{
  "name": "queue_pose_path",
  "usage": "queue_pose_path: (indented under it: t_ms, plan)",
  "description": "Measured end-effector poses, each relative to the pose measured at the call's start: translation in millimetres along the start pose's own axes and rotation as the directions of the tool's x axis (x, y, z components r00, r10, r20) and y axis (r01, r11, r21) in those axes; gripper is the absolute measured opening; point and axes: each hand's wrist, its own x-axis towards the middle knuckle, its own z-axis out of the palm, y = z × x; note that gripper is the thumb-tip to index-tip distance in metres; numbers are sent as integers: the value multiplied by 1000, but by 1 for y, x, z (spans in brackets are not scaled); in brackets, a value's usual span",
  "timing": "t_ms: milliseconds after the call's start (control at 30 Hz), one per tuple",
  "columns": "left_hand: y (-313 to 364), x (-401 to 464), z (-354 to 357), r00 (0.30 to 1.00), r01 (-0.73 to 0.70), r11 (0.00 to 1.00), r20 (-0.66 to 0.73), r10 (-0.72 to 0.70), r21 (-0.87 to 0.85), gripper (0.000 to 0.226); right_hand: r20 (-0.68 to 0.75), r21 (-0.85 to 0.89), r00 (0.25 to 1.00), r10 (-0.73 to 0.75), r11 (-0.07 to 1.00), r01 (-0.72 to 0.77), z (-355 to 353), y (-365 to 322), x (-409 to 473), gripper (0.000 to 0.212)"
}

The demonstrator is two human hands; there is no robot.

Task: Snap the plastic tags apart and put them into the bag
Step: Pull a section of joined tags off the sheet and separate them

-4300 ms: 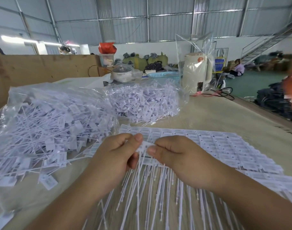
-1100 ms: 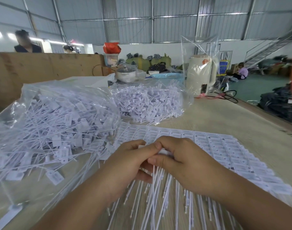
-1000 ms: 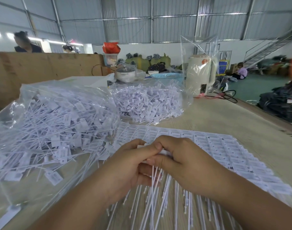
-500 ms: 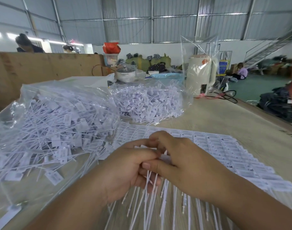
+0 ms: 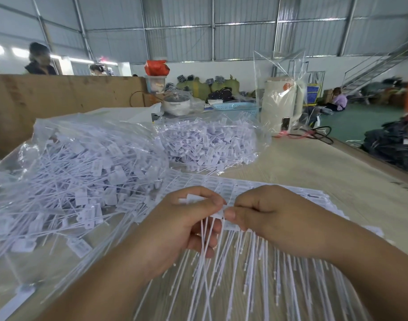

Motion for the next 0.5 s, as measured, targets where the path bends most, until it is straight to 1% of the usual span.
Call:
queue_pose_path:
  t_ms: [133, 233, 300, 367, 500]
  plan:
    - [-2, 3, 0, 998, -39, 999, -54, 37, -31, 17, -79, 38, 997, -15, 999, 18, 5, -1, 1, 48]
    - [-2, 5, 5, 990, -58, 990, -133, 41, -130, 16, -184, 105, 983, 0, 994, 20, 11, -3, 3, 47]
    - [-1, 5, 10, 983, -69, 974, -183, 29, -215, 14, -281, 103, 960, -14, 994, 45, 15, -6, 5, 44]
    - [-1, 5, 16, 977, -73, 953, -215, 8, -296, 7, -381, 78, 924, -42, 994, 78, 19, -10, 5, 41]
    - [-2, 6, 17, 966, -47, 884, -248, -79, -464, 18, -504, 18, 861, -62, 996, 82, 24, -15, 5, 44]
